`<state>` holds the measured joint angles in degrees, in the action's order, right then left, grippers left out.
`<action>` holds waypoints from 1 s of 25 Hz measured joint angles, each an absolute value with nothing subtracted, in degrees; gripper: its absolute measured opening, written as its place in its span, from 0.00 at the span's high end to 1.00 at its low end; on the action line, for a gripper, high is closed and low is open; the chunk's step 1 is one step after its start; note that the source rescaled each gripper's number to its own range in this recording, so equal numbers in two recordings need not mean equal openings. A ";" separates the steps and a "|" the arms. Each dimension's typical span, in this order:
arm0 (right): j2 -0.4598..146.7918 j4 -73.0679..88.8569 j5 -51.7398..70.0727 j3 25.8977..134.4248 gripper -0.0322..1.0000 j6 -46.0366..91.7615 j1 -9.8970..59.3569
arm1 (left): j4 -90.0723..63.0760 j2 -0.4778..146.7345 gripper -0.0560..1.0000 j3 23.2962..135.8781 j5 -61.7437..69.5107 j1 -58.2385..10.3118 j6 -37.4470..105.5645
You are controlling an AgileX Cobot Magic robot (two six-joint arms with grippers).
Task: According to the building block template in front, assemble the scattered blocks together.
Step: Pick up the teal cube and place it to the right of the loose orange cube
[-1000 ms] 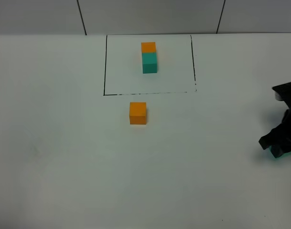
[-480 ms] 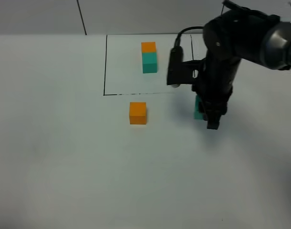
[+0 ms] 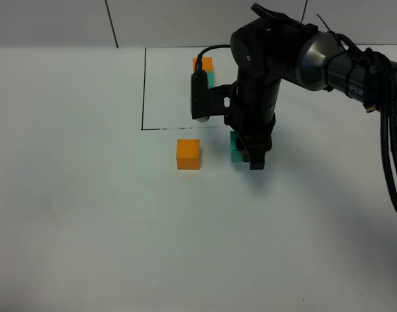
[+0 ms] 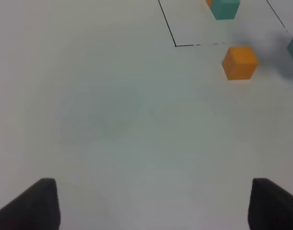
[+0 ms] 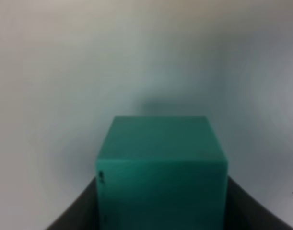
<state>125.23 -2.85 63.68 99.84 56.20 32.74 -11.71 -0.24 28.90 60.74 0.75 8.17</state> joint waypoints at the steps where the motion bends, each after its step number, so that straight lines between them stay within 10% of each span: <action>1: 125.90 -2.81 63.79 100.84 0.96 56.24 32.82 | -11.71 -0.24 0.16 28.90 60.74 0.75 8.17; 25: 135.35 3.57 61.70 108.10 0.96 56.94 33.99 | -11.71 -0.24 0.16 28.90 60.74 0.75 8.17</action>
<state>135.35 3.57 61.70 108.10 56.94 33.99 -11.71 -0.24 28.90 60.74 0.75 8.17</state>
